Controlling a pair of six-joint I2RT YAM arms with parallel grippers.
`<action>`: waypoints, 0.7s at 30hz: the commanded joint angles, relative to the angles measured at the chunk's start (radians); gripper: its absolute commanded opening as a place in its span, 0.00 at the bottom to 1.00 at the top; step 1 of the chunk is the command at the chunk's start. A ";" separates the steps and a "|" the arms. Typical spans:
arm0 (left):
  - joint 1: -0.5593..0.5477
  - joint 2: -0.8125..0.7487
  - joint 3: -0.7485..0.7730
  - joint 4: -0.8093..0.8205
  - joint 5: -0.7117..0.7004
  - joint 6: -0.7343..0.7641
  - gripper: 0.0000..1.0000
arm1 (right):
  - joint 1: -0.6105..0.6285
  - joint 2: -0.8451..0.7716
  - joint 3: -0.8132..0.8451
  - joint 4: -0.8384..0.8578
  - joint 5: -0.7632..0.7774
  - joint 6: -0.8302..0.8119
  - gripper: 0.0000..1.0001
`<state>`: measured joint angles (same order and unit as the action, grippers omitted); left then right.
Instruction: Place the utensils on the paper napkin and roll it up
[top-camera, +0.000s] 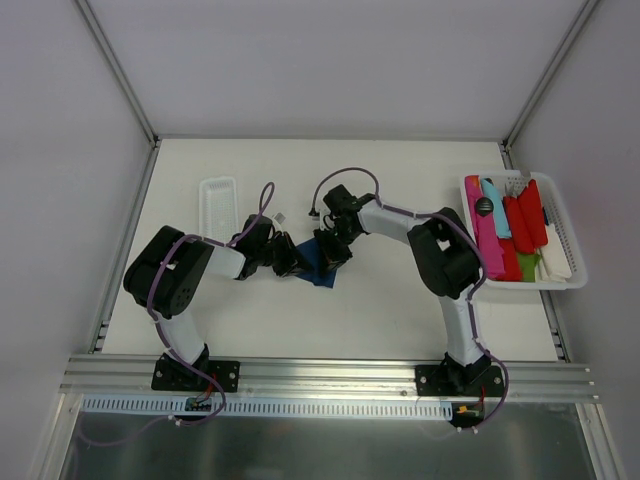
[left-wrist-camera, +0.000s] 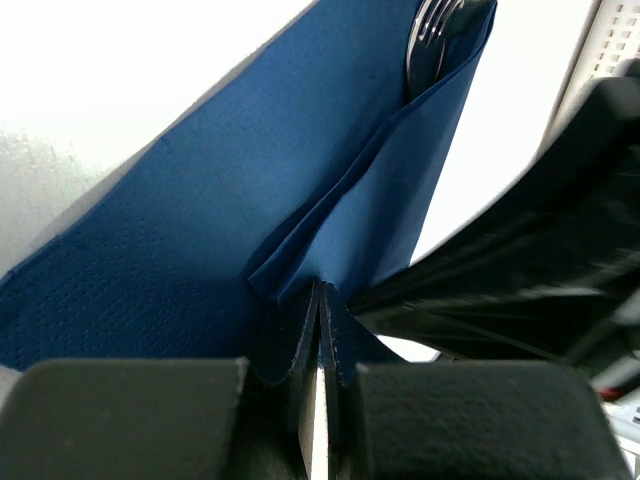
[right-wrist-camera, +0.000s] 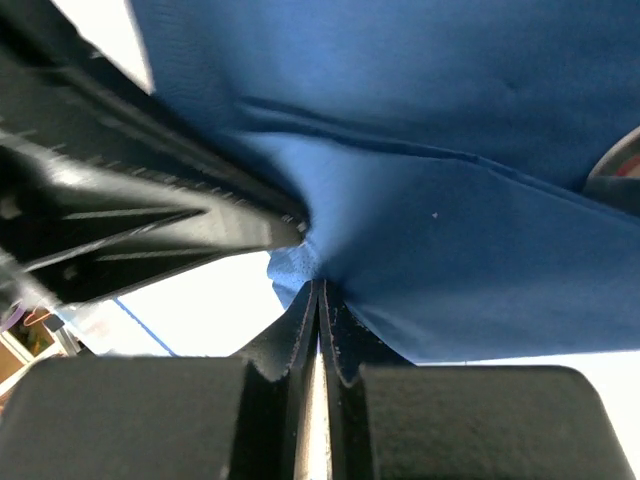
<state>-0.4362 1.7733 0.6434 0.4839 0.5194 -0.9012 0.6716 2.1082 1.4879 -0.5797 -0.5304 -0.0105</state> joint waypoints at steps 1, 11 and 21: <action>0.014 0.037 -0.027 -0.085 -0.058 0.031 0.00 | 0.009 0.024 -0.006 0.009 0.003 0.006 0.04; 0.014 0.049 -0.025 -0.082 -0.055 0.024 0.00 | -0.116 -0.033 0.074 0.056 -0.319 0.088 0.20; 0.014 0.060 -0.030 -0.051 -0.053 -0.005 0.00 | -0.291 -0.129 -0.233 0.561 -0.414 0.451 0.21</action>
<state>-0.4301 1.7855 0.6415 0.4999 0.5346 -0.9260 0.3527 2.0048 1.3048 -0.1829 -0.8764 0.3099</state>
